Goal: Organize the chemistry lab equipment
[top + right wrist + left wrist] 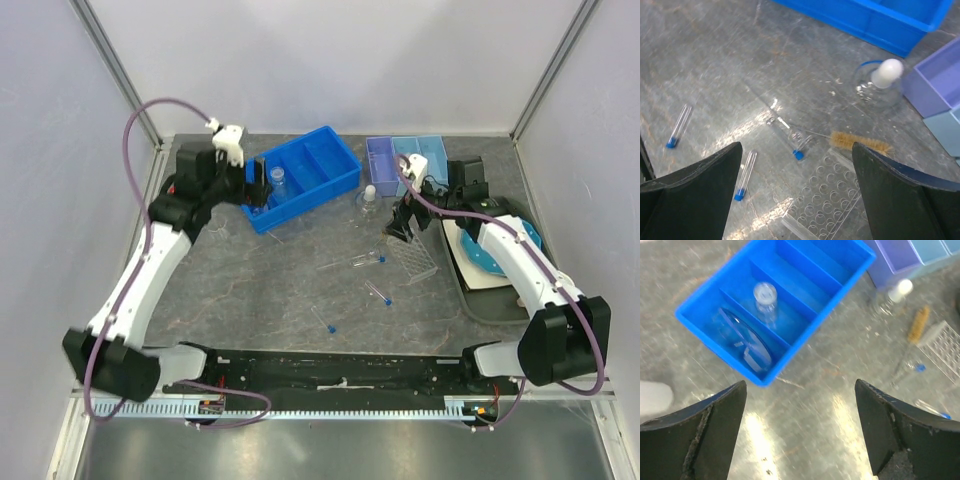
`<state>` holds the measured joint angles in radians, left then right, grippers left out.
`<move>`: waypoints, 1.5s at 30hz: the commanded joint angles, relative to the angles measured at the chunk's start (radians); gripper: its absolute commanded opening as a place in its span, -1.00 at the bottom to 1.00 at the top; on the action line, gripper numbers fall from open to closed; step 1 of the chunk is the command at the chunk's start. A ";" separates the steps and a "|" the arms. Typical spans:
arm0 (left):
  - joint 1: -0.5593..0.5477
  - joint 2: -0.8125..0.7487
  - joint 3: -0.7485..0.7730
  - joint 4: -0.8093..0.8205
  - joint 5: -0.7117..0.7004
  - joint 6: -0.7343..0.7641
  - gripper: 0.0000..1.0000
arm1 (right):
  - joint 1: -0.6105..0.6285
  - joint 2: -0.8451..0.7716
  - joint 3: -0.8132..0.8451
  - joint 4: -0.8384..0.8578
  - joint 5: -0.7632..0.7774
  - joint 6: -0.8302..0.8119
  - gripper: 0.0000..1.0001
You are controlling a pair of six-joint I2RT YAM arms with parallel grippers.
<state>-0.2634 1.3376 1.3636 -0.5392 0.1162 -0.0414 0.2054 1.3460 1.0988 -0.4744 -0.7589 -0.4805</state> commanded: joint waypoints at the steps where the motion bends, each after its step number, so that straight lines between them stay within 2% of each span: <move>1: 0.003 -0.238 -0.259 0.139 0.102 -0.051 0.97 | 0.023 0.040 0.102 0.102 0.168 0.241 0.96; 2: 0.003 -0.282 -0.350 0.146 0.108 -0.058 0.98 | 0.034 0.051 0.111 0.108 0.208 0.272 0.96; 5: 0.003 -0.434 -0.496 0.163 0.126 -0.052 1.00 | 0.092 0.094 0.141 0.144 0.386 0.384 0.96; 8: 0.004 -0.540 -0.589 0.150 0.171 -0.025 0.99 | 0.153 0.134 0.147 0.215 0.545 0.463 0.96; 12: 0.003 -0.621 -0.662 0.166 0.152 -0.035 0.99 | 0.222 0.232 0.194 0.247 0.705 0.542 0.96; 17: 0.003 -0.647 -0.692 0.179 0.116 -0.034 0.98 | 0.227 0.318 0.230 0.241 0.817 0.609 0.96; 24: 0.003 -0.646 -0.693 0.186 0.097 -0.035 0.96 | 0.227 0.450 0.289 0.238 0.868 0.691 0.96; 36: 0.003 -0.654 -0.696 0.186 0.063 -0.028 0.97 | 0.227 0.659 0.463 0.214 0.960 0.731 0.96; 45: 0.004 -0.644 -0.696 0.193 0.063 -0.022 0.96 | 0.227 0.728 0.490 0.181 0.961 0.746 0.96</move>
<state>-0.2638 0.6971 0.6682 -0.3935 0.1864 -0.0662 0.4320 2.0510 1.5425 -0.2768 0.1864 0.2409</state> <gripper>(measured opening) 0.985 0.982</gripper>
